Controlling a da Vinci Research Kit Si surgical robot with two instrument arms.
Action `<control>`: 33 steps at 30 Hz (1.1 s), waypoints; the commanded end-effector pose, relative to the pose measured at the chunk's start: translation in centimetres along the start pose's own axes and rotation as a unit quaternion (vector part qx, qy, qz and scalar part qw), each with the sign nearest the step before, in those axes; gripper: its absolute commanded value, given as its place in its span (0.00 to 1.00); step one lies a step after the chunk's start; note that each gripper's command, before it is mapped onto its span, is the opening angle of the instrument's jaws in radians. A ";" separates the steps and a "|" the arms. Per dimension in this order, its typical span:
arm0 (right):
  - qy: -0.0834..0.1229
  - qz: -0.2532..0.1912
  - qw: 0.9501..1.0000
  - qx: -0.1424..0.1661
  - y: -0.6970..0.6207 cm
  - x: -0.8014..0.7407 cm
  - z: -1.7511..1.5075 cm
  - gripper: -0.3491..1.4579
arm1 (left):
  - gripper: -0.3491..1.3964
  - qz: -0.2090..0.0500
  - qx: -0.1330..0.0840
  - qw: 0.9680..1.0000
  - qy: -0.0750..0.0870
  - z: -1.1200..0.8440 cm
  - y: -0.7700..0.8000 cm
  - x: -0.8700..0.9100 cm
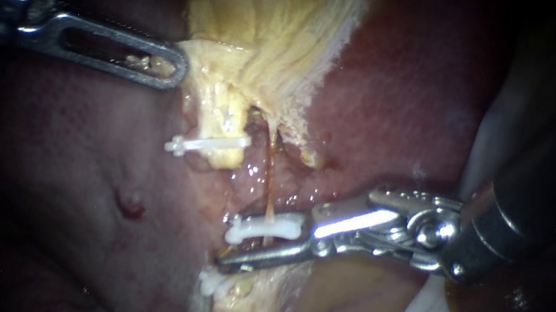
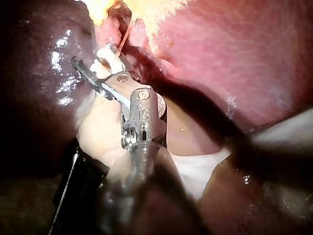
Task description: Going back first clip right tube
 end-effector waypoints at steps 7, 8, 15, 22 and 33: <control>0.008 -0.079 0.996 -0.032 0.21 -0.13 -0.09 0.47 | 0.00 0.000 0.000 1.000 0.000 0.00 0.00 0.00; 0.008 -0.084 0.996 -0.035 0.23 -0.14 -0.12 0.47 | 0.00 0.000 0.000 1.000 0.000 0.00 0.00 0.00; 0.005 -0.141 0.989 -0.035 0.13 -0.20 -0.51 0.47 | 0.00 0.000 0.000 1.000 0.000 -0.01 0.00 0.01; 0.008 -0.184 0.982 -0.050 -0.02 -0.08 -1.14 0.47 | 0.00 0.000 0.000 1.000 0.000 -0.01 0.00 0.01; 0.009 -0.201 0.977 -0.065 -0.13 0.08 -1.57 0.47 | 0.00 0.002 -0.004 1.000 -0.003 0.08 0.01 0.07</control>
